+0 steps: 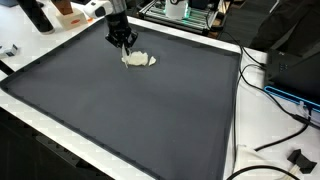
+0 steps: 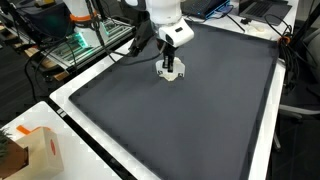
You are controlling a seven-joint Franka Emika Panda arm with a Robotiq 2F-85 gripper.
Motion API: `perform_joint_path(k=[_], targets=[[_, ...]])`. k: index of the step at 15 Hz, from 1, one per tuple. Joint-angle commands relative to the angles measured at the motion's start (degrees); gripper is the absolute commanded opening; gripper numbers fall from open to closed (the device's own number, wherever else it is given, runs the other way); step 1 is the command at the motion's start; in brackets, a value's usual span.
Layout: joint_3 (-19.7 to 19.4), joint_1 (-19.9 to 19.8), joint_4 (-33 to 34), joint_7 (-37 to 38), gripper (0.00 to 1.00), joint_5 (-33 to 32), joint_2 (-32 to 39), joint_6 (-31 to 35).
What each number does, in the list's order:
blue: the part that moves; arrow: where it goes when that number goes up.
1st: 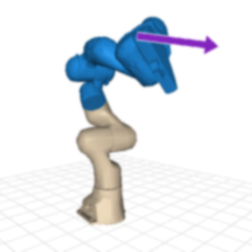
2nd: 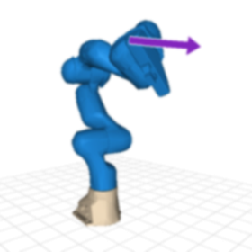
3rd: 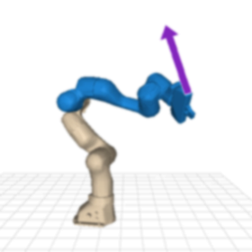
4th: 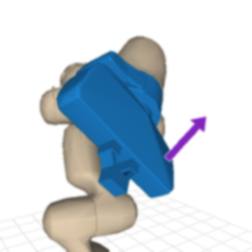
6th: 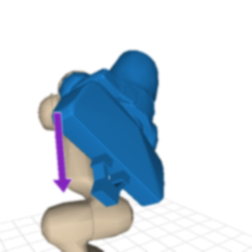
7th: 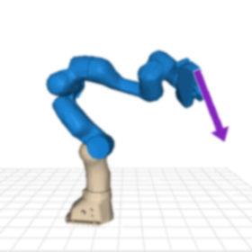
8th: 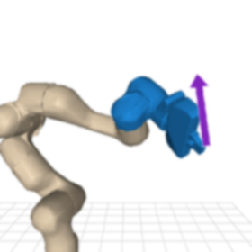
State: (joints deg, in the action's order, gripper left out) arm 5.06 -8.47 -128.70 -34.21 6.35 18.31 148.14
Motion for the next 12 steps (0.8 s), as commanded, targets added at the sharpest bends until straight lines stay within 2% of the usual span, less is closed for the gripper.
perform_joint_path(k=[1,7,12], targets=[[1.61,0.68,7.57,-0.60,0.01,0.58,9.11,-0.69],[0.02,3.39,16.48,3.96,0.01,-4.61,13.66,-8.32],[0.08,1.90,13.83,2.76,0.01,-4.70,11.73,-10.69]])
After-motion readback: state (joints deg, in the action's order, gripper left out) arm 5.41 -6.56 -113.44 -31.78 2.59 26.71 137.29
